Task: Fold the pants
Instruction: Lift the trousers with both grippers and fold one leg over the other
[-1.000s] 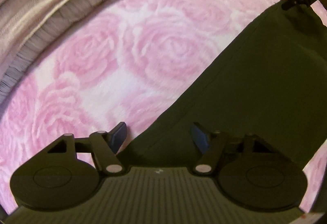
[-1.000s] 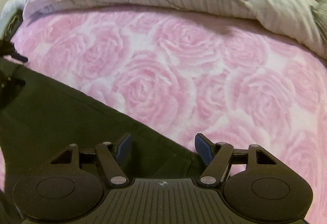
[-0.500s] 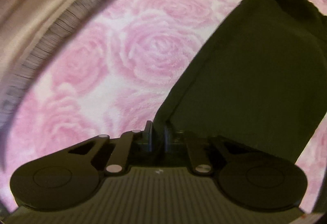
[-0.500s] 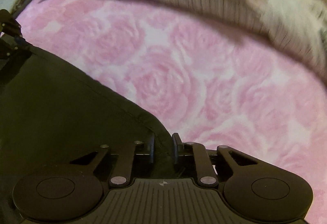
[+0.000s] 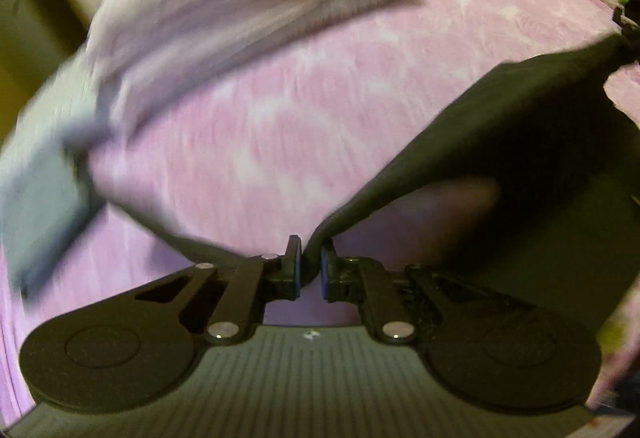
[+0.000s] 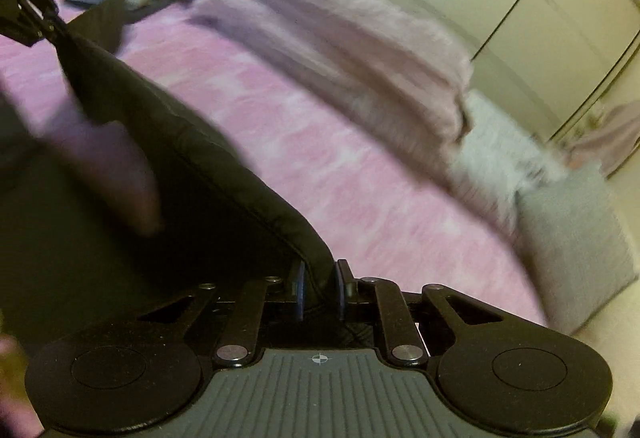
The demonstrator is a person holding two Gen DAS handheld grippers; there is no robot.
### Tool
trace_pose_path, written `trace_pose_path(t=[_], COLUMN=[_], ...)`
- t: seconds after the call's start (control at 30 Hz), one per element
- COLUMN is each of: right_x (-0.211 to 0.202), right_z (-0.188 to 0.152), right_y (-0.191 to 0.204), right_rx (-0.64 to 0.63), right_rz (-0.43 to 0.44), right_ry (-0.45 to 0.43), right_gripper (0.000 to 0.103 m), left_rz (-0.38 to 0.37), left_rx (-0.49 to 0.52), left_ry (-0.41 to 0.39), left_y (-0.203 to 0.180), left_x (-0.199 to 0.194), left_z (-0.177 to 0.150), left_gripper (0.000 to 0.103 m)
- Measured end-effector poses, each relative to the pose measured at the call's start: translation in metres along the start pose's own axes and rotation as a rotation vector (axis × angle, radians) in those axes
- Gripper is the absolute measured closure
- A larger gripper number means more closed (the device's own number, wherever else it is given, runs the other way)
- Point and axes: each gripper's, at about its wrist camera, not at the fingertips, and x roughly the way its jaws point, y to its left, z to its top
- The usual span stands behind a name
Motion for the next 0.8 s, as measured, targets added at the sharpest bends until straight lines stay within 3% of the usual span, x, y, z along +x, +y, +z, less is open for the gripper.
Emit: trace_pose_path(t=[0.07,0.17,0.27,0.37,0.53,0.63,0.8], right_x=[-0.016,-0.019,-0.025,-0.033,-0.039,-0.041,-0.034], right_z=[-0.025,-0.064,-0.092,-0.113,-0.161,-0.181,-0.204], right_y=[0.022,0.055,0.058,0.029,-0.017,-0.027,-0.041], right_rx=[0.027,0.043,0.213,0.575,1.19,1.398,1.575], right_rz=[0.047,0.118,0.131,0.138,0.167,0.186,0.181], right_ry=[0.059,0.256,0.355,0.349,0.292,0.219,0.103], right_gripper=[0.089,0.085,0.079,0.062,0.059,0.059,0.059], left_rz=[-0.021,-0.046,-0.074,-0.06,-0.012,0.01,-0.001], left_rx=[-0.087,-0.188,-0.294,-0.392,-0.583,-0.694,-0.863], left_ry=[0.1,0.216,0.277,0.27,0.236,0.206,0.16], left_y=[-0.023,-0.052,-0.063,-0.061,-0.037,-0.018,0.011], left_x=[-0.012,-0.018,-0.028,-0.042,-0.064,-0.074,-0.081], left_z=[-0.04,-0.082,-0.105,-0.117,-0.136,-0.143,-0.164], left_gripper=[0.095,0.09,0.089,0.086,0.08,0.073,0.071])
